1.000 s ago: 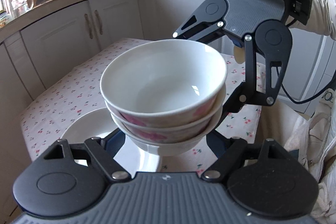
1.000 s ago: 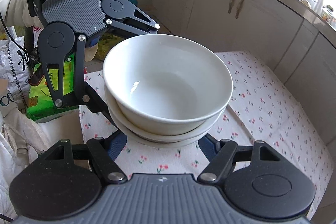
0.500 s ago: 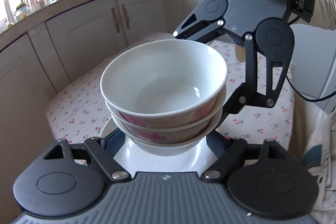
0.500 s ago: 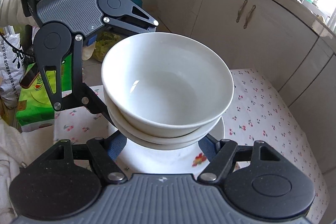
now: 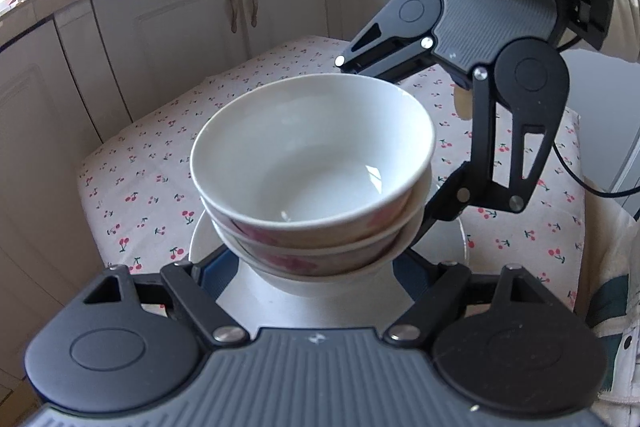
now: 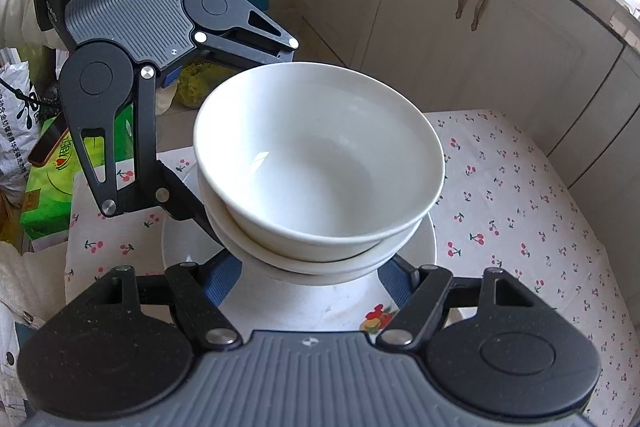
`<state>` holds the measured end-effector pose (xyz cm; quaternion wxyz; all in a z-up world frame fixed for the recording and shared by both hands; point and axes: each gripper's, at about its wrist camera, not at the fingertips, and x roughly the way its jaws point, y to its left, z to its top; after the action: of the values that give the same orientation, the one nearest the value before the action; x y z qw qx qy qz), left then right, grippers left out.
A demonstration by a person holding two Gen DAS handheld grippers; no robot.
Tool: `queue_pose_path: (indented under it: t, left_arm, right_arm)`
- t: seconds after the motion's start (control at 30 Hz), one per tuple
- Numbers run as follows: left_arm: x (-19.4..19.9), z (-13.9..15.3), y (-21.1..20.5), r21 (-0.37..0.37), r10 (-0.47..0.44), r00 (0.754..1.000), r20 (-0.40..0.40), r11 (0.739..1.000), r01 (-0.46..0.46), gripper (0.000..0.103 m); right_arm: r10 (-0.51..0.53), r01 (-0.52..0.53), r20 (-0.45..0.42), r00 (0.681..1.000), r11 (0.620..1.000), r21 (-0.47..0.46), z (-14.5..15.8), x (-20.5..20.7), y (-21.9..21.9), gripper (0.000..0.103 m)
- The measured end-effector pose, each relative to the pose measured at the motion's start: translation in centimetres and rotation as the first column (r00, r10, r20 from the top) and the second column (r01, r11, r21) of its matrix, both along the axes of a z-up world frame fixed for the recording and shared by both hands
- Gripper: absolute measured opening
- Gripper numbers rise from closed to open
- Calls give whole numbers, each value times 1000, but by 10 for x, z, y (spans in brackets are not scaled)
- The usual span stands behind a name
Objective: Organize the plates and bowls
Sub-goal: 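Lower the bowl stack onto the plate stack with both tools, then open both tools and move them away from the stacked dishes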
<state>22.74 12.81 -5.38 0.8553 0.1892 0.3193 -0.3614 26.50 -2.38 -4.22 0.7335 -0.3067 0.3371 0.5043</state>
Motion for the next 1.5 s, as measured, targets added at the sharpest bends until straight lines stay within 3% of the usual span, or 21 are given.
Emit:
queue_pose_path:
  t: [0.37, 0.87, 0.97, 1.13, 1.27, 1.4, 1.5]
  left_arm:
    - [6, -8, 1, -13, 7, 999, -32, 1000, -8, 84]
    - [3, -13, 3, -33, 21, 1000, -22, 999, -21, 84]
    - [-2, -12, 2, -27, 32, 999, -6, 999, -32, 85]
    - [-18, -3, 5, -38, 48, 998, 36, 998, -47, 97]
    - [-38, 5, 9, -33, 94, 992, 89, 995, -91, 101]
    - [-60, 15, 9, -43, 158, 979, 130, 987, -154, 102]
    - [-80, 25, 7, -78, 211, 963, 166, 976, -201, 102]
  right_arm:
    - [-22, 22, -27, 999, 1000, -5, -9, 9, 0, 78]
    - [-36, 37, 22, 999, 999, -11, -11, -2, 4, 78]
    - [-68, 68, 7, 998, 998, -3, -9, -1, 1, 82]
    - [-117, 117, 25, 993, 993, -4, -4, -7, -6, 91]
    - [-171, 172, 52, 984, 985, -13, 2, -17, -14, 100]
    - [-260, 261, 52, 964, 965, -13, 8, -24, -24, 100]
    - [-359, 359, 44, 932, 933, 2, 14, -32, -34, 102]
